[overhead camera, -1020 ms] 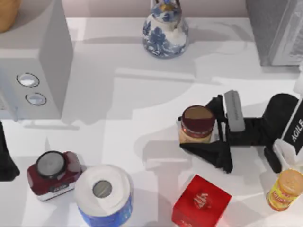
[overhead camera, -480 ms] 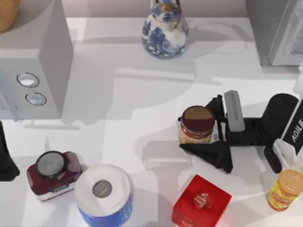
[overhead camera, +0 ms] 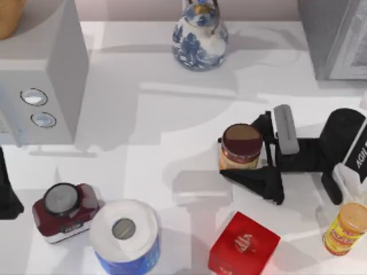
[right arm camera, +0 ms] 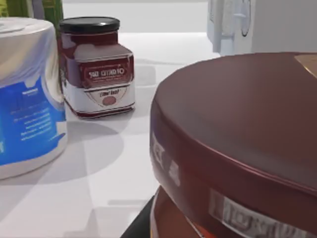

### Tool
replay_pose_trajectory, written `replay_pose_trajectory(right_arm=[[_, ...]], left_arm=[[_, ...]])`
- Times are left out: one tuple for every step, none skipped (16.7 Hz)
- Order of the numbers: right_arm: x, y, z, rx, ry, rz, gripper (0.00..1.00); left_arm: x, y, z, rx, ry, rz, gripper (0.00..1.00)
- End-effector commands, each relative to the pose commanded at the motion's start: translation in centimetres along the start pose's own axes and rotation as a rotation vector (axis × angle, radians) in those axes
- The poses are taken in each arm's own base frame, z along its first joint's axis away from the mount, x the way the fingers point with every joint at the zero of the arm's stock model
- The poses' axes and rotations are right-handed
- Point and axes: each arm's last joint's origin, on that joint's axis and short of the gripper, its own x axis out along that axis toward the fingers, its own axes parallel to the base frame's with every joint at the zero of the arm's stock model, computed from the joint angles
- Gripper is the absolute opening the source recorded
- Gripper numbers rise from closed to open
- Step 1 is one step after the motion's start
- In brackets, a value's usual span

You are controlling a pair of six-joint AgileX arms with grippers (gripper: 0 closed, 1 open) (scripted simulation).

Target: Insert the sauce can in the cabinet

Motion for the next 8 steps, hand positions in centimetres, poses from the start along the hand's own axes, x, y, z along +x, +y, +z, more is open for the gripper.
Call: replay_pose_trajectory(right_arm=[[-0.3,-0.3,0.3,0.009,0.001,-0.003,0.00],[-0.5,-0.6,0.7,0.021,0.003,-0.005,0.00],[-0.8,-0.9,1.1,0.036,0.006,-0.008,0.00],[-1.0,-1.0,1.7,0.052,0.009,-0.009,0.00],[-1.1,-1.1,2.3,0.068,0.012,-0.010,0.00],[-1.1,-1.1,3.0,0.084,0.015,-0.009,0.00],[-1.0,-1.1,3.9,0.098,0.018,-0.008,0.00],[-0.9,-1.0,4.8,0.109,0.020,-0.007,0.00]], left_arm=[[0.0,0.0,0.0,0.000,0.000,0.000,1.00],[0.0,0.0,0.0,0.000,0.000,0.000,1.00],[0.0,0.0,0.0,0.000,0.000,0.000,1.00],[0.0,0.0,0.0,0.000,0.000,0.000,1.00],[0.0,0.0,0.0,0.000,0.000,0.000,1.00],[0.0,0.0,0.0,0.000,0.000,0.000,1.00],[0.0,0.0,0.0,0.000,0.000,0.000,1.00],[0.0,0.0,0.0,0.000,0.000,0.000,1.00]])
